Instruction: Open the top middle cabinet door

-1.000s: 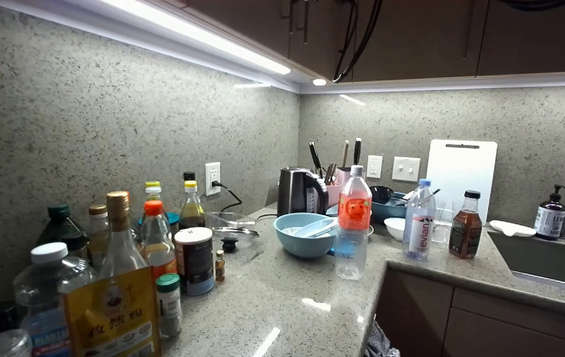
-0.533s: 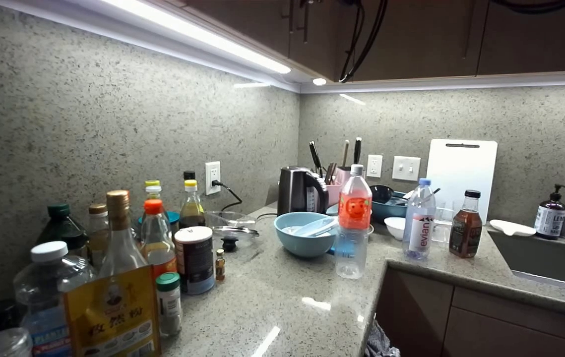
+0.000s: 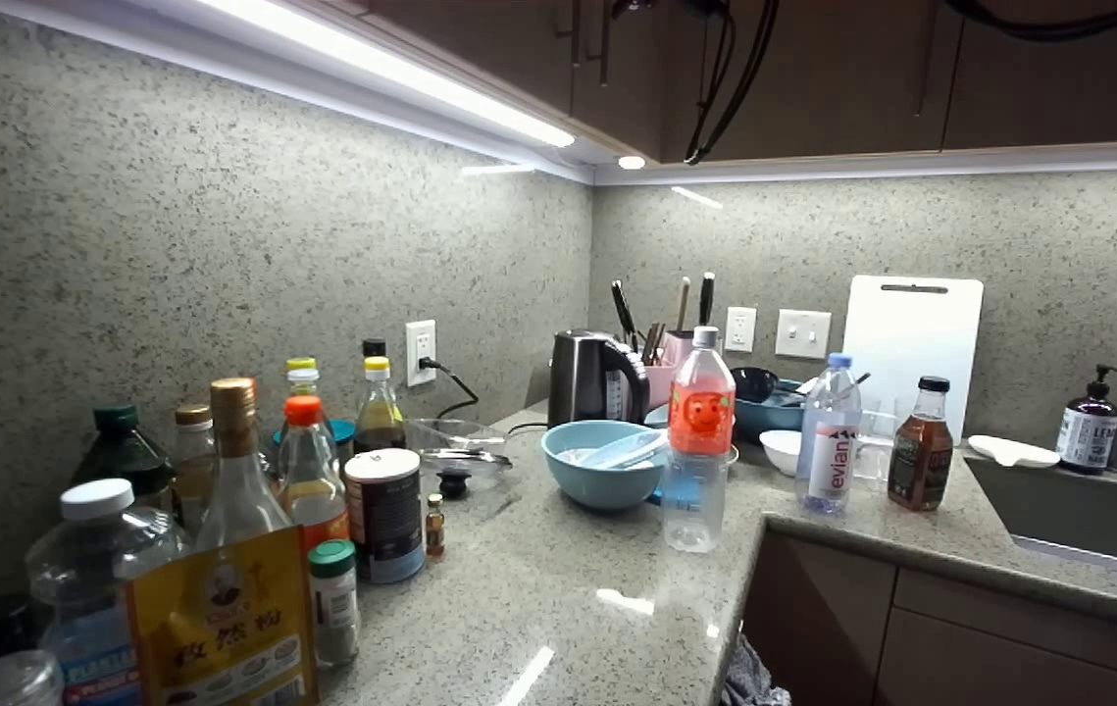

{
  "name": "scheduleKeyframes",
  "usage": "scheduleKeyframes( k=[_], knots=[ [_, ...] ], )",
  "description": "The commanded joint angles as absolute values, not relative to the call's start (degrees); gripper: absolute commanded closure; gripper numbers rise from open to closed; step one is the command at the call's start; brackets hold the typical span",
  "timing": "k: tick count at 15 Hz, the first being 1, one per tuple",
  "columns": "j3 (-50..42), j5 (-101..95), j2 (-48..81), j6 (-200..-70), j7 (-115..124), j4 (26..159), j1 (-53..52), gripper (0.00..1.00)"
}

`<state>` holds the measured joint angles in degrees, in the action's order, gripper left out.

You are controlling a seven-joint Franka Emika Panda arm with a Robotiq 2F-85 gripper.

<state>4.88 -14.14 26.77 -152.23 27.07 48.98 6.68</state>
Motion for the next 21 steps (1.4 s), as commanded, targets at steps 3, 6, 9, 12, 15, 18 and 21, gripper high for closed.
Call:
scheduleKeyframes(
  k=[3, 6, 9, 12, 15, 18, 21],
  knots=[
    [6.68, -11.72, 25.95, -151.54, 25.33, 49.72, 8.28, 0.26],
    [8.26, -10.61, 25.60, -151.92, 23.93, 50.22, 9.39, 0.47],
    [9.89, -9.81, 25.53, -151.59, 23.49, 50.32, 10.22, 0.66],
    [10.78, -9.69, 25.25, -151.08, 24.16, 50.56, 10.48, 0.84],
    [9.07, -12.30, 23.48, -150.95, 28.07, 52.27, 9.14, 0.99],
    [2.65, -19.84, 17.85, -150.87, 38.29, 58.51, 4.91, 0.96],
    [-7.06, -28.79, 13.70, -150.46, 49.75, 62.77, -2.24, 0.96]
  ],
)
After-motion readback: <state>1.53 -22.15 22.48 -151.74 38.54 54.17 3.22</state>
